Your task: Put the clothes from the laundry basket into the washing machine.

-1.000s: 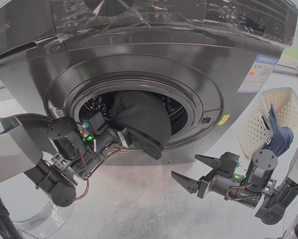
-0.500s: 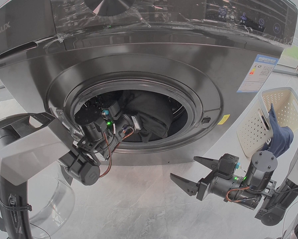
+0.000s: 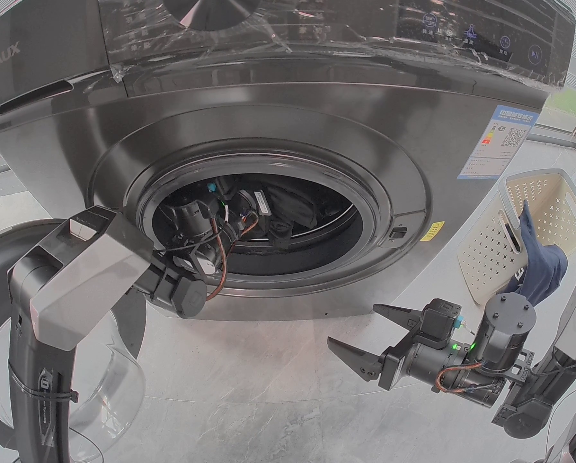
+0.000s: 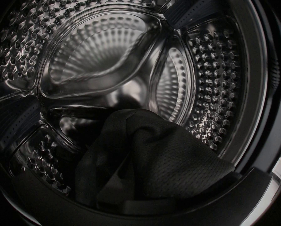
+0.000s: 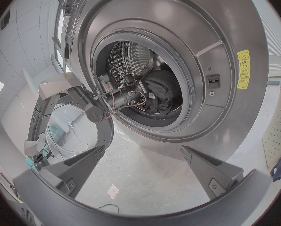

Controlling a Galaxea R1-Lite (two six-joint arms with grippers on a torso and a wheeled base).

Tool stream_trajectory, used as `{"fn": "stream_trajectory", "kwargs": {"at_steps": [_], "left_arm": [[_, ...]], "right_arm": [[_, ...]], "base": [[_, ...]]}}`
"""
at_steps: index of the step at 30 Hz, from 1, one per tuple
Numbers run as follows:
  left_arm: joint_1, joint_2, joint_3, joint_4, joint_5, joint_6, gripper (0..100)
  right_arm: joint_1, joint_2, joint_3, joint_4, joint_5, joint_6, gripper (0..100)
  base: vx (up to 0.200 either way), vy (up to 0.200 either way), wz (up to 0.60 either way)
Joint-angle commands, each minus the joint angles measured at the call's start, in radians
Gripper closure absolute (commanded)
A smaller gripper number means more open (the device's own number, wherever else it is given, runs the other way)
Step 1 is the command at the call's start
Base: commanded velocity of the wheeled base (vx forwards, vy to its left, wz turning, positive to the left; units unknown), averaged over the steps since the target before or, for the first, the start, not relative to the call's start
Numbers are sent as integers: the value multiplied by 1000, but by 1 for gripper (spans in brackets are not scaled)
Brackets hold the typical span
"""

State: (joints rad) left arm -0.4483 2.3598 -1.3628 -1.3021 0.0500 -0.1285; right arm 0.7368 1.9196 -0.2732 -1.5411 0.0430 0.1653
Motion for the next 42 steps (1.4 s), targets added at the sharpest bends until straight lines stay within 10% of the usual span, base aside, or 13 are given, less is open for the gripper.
{"fn": "stream_trajectory", "kwargs": {"at_steps": [1, 7, 8, 34, 35, 42], "left_arm": [[30, 21, -116, 66, 16, -5, 100], [20, 16, -105, 72, 17, -10, 100], [19, 15, -102, 73, 17, -10, 0], [-24, 3, 73, 199, 5, -13, 0], [-24, 3, 73, 199, 5, -13, 100], [-13, 110, -199, 242, 62, -31, 100]], "right_arm": [[4, 3, 0, -1, 0, 0, 0], [3, 3, 0, -1, 0, -1, 0], [3, 3, 0, -1, 0, 0, 0], [4, 3, 0, -1, 2, 0, 0], [4, 3, 0, -1, 2, 0, 0], [10, 7, -1, -2, 0, 0, 0]], "base": [[0, 0, 0], [0, 0, 0], [0, 0, 0], [0, 0, 0], [0, 0, 0], [0, 0, 0]]}}
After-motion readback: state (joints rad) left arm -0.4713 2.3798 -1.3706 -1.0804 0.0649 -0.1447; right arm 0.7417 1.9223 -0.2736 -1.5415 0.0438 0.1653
